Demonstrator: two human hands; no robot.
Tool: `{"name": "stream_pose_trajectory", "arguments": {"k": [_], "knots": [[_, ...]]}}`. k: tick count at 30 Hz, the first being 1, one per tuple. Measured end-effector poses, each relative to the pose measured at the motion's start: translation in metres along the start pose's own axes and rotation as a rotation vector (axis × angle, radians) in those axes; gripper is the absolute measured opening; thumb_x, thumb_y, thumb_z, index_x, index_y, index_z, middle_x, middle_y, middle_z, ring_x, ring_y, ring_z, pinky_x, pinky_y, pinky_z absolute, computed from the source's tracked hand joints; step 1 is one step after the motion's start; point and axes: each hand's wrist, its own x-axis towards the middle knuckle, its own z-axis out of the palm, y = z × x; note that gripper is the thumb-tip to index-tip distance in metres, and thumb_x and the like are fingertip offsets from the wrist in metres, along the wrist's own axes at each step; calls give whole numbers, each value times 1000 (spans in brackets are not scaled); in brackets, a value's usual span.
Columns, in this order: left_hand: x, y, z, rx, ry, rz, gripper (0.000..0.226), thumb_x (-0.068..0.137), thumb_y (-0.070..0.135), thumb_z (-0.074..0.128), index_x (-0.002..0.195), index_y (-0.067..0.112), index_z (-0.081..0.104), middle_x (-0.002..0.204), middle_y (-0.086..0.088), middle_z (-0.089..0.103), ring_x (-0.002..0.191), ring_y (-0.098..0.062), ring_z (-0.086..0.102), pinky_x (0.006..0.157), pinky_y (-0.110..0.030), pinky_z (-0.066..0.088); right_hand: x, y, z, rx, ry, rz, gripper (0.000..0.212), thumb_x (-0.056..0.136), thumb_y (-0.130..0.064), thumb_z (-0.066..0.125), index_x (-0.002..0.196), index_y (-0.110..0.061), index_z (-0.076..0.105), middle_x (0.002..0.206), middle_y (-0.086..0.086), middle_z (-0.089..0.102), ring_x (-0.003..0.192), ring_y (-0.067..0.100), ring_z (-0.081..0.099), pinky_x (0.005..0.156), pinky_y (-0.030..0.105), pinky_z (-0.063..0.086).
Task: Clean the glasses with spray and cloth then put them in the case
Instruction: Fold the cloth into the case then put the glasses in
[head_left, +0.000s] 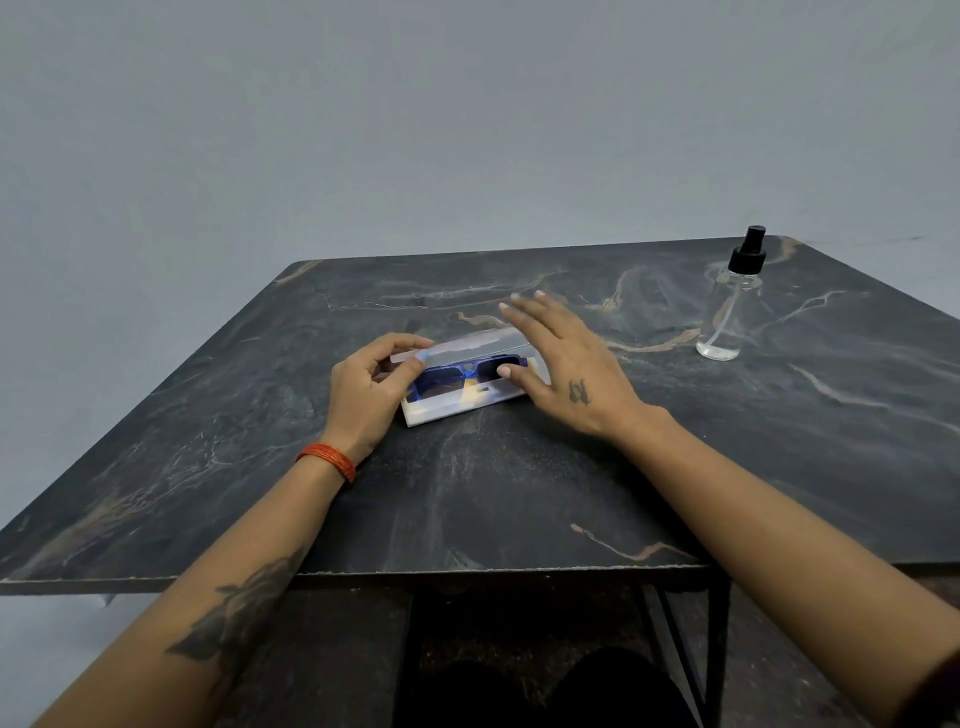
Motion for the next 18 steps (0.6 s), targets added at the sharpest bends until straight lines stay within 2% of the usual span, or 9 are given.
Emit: {"name": "stream_pose_trajectory", "arguments": {"k": [2,4,6,8,11,18], "knots": [[0,-1,-1,-47,-15,-15,20,83,28,55,92,18,70,88,13,70,84,-5,61,74,-17,49,-1,0,1,48,-39,37,52,96,-36,48,142,-14,39,146,3,40,140,19,23,112,27,15],[0,0,-1,-90,-19,-28,19,84,28,54,88,20,70,81,21,70,83,-3,63,75,-15,48,-2,1,2,113,-22,62,42,98,-33,45,135,-13,48,139,4,49,134,19,35,110,31,25],[0,-1,-2,-109,-49,-29,14,87,19,57,86,16,70,79,24,70,83,-1,63,74,-13,48,-1,2,2,178,34,75,34,98,-28,47,123,-11,60,127,5,59,121,20,50,103,34,38],[-1,0,-2,-112,-91,-32,9,84,11,61,83,15,69,82,17,71,84,-6,63,74,-17,49,0,3,3,207,76,84,25,96,-23,51,111,-9,67,114,5,65,107,21,58,92,33,45],[-2,1,-2,-109,-138,-50,9,72,19,64,80,20,68,91,1,69,88,-18,62,77,-28,51,1,6,2,204,83,107,16,90,-21,61,100,-10,68,104,3,66,97,19,59,82,28,44],[-1,-3,-2,-72,-287,-83,38,61,43,60,95,27,66,107,1,65,99,-18,59,86,-33,48,-1,7,7,147,30,107,32,88,-18,63,119,-9,64,113,9,58,104,23,53,85,20,33]]}}
